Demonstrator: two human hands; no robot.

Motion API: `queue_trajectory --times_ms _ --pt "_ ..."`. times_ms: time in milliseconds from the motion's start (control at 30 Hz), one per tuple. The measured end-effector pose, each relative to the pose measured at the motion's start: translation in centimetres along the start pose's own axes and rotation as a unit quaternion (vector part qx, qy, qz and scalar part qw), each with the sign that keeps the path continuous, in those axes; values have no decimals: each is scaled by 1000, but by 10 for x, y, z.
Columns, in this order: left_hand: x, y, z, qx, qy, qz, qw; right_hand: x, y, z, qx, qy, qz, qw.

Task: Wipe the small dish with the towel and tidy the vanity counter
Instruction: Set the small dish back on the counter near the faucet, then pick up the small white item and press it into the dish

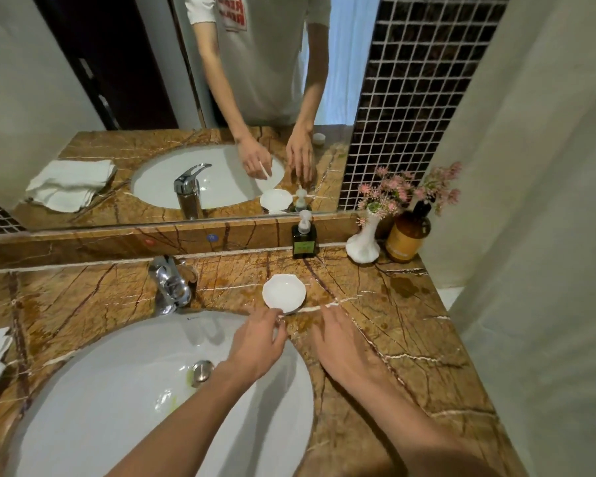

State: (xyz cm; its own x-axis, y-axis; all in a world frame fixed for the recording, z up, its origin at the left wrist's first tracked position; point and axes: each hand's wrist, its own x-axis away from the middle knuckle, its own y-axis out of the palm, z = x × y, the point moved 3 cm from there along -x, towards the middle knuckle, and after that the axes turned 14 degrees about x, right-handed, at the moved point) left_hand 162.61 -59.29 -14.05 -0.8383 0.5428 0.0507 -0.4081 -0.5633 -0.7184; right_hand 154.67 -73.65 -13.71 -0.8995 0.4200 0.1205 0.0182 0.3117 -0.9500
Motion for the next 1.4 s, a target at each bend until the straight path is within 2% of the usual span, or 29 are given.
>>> queue_trajectory --times_ms 133,267,400,633,833,1233,1400 --pt "36 18 17 -60 102 -45 992 42 4 13 56 -51 -24 997" --pt "68 40 33 -124 98 -107 982 76 -1 32 72 -54 -25 996" --pt "92 56 58 -144 118 -109 977 108 -12 56 69 -55 -12 996" --pt "156 90 98 -115 39 -107 987 181 -19 122 72 -36 -47 996" --pt "204 96 106 -88 -21 -111 990 220 -23 140 115 -90 -72 987" --pt "234 110 99 -67 -36 -110 991 233 -14 131 181 -105 -80 975" --pt "230 119 102 -49 -49 -113 991 228 -16 131 151 -98 -81 980"
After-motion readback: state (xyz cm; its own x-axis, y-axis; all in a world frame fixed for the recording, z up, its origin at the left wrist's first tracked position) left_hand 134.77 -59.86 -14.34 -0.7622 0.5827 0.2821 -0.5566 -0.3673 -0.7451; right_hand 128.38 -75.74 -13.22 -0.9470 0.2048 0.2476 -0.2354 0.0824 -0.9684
